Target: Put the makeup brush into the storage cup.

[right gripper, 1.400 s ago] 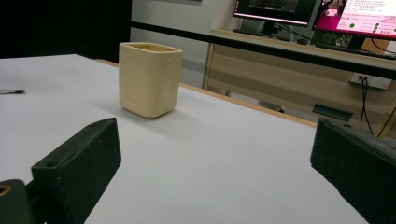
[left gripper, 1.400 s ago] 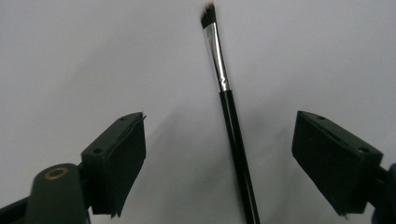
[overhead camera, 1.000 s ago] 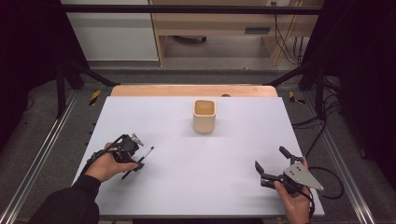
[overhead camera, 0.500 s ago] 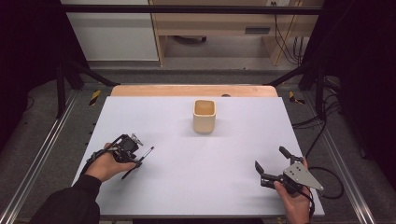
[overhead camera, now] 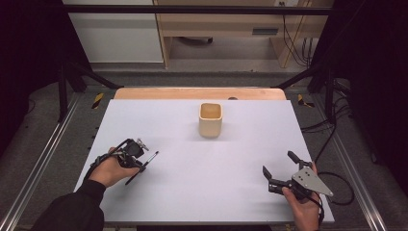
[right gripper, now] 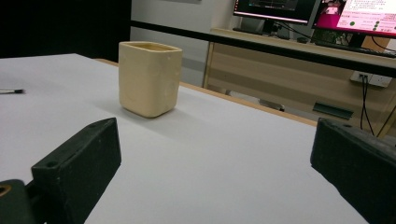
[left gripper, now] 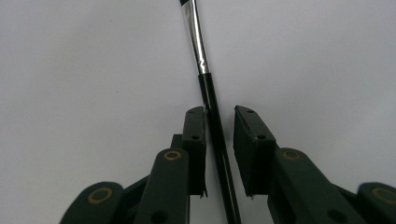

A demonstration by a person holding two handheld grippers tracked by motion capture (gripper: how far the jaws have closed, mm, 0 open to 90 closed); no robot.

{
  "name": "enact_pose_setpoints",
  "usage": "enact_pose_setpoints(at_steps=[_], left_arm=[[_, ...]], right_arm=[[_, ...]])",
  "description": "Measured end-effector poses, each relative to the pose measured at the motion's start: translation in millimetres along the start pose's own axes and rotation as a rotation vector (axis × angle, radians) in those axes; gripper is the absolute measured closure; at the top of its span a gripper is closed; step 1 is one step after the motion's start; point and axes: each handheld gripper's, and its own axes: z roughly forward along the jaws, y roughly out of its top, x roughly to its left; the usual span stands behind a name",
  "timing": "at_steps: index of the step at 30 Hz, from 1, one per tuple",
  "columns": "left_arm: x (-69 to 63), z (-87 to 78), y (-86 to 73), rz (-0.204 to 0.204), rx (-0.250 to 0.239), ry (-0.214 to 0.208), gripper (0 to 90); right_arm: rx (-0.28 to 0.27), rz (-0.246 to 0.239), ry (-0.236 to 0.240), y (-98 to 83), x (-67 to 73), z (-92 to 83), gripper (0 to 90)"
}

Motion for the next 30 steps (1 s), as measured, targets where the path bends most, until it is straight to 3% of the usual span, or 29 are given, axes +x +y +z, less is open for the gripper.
enact_pose_setpoints(at_steps=[30], left_arm=[[-4.1,5.2,5.3,0.006,0.026,-0.007,80.8]], right_arm=[[0.001,0.000,0.001,-0.1,0.1,0.0,2.0]])
